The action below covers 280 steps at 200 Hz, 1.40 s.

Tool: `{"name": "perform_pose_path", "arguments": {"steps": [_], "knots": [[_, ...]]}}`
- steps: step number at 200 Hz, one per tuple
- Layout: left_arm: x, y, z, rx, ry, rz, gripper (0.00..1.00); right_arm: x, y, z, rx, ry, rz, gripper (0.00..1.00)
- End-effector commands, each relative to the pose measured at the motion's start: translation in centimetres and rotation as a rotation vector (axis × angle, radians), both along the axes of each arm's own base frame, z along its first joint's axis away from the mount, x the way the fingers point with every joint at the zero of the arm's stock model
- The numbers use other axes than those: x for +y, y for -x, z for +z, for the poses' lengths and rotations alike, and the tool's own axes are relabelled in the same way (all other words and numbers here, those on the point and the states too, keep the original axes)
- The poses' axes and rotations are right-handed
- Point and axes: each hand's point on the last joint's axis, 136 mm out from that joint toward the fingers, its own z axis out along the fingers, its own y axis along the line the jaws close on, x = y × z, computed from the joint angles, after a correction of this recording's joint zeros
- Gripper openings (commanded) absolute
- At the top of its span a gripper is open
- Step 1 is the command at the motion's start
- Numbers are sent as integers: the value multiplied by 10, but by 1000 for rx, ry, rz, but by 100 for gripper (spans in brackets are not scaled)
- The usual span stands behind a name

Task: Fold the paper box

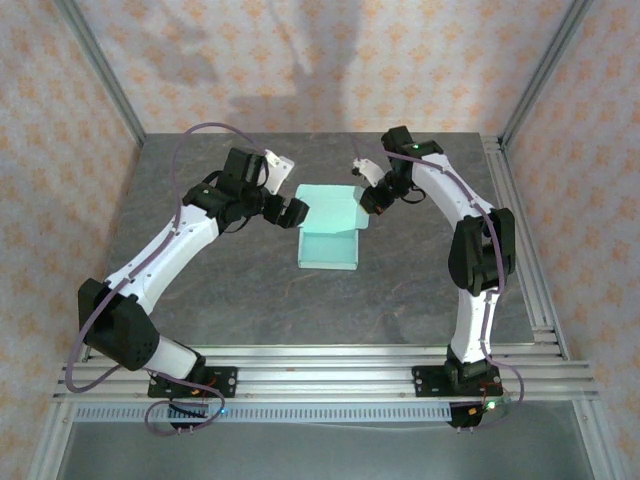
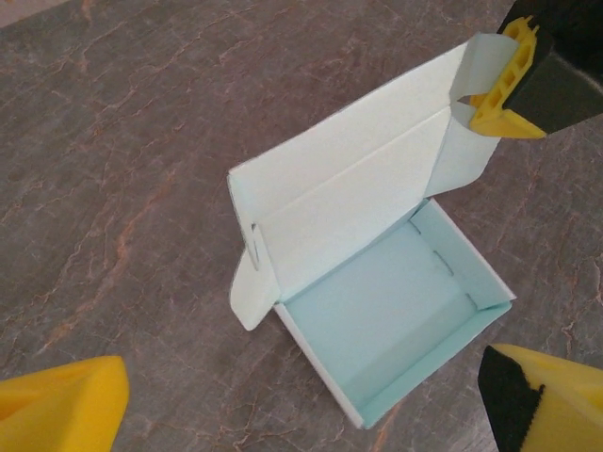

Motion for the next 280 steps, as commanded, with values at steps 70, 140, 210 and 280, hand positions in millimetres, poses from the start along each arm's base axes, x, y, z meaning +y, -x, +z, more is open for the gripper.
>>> {"name": "perform_pose_path", "arguments": {"steps": [70,140,210,280], "knots": [[9,-11,-13,70,-53,29,95,2,9,10,-125,60,120,0],[7,-24,-47,168,-208,-84,69,6,17,16,-131,43,154,0],[6,-13,-72,265,-229,-119,37,4,13,15,-131,56,135,0],[1,-2,-86,328,-195,-133,35,3,10,14,-127,58,117,0]]}}
